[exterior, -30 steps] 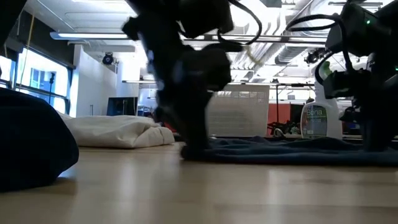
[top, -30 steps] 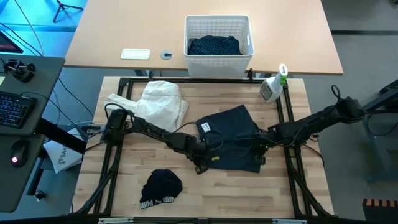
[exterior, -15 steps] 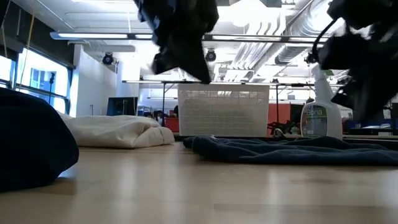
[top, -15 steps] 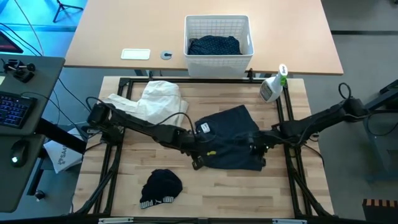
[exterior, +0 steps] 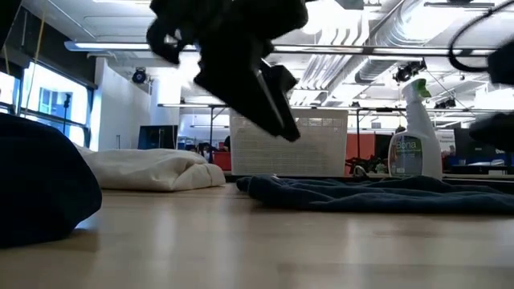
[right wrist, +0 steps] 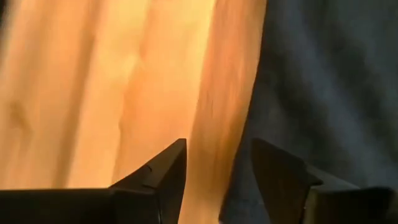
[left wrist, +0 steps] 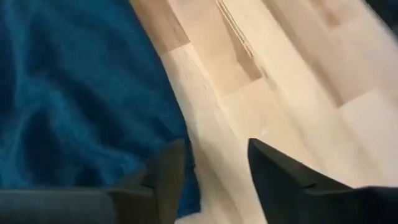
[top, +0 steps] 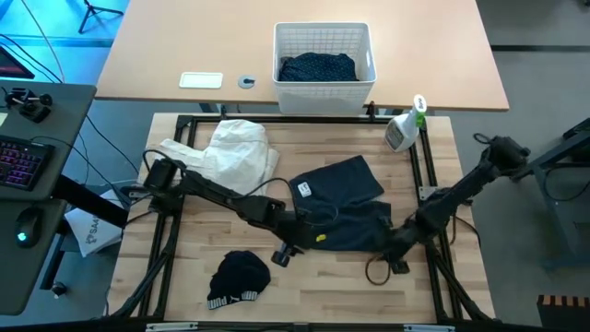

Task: Fold laundry
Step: Fold the blue shorts

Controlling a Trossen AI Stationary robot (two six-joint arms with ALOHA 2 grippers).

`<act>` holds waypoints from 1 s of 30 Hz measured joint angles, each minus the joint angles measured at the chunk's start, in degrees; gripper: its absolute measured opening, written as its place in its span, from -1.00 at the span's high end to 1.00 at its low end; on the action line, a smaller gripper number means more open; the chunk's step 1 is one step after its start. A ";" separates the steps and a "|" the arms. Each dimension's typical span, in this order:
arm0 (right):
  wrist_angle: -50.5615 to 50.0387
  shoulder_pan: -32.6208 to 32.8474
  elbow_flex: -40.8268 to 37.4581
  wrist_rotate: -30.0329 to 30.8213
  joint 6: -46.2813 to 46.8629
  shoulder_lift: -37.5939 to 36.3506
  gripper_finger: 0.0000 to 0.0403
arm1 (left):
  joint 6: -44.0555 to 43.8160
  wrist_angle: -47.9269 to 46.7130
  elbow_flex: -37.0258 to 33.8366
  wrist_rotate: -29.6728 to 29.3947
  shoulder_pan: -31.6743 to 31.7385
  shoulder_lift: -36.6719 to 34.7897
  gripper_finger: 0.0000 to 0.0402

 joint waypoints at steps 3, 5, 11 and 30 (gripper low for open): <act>-0.47 3.66 0.06 2.67 4.54 4.17 0.16 | 5.10 -1.17 0.04 -2.29 -0.32 2.11 0.05; -0.47 5.46 0.39 4.57 6.91 6.98 0.20 | 5.74 -2.49 0.00 -6.78 -0.48 3.89 0.00; -0.64 5.99 2.94 7.19 15.42 12.28 0.53 | 4.02 -6.29 0.15 -5.99 -0.42 6.32 0.16; -24.43 -8.44 29.60 -0.14 14.51 10.92 0.99 | -13.63 -16.73 -2.44 -8.34 -4.00 -10.19 0.98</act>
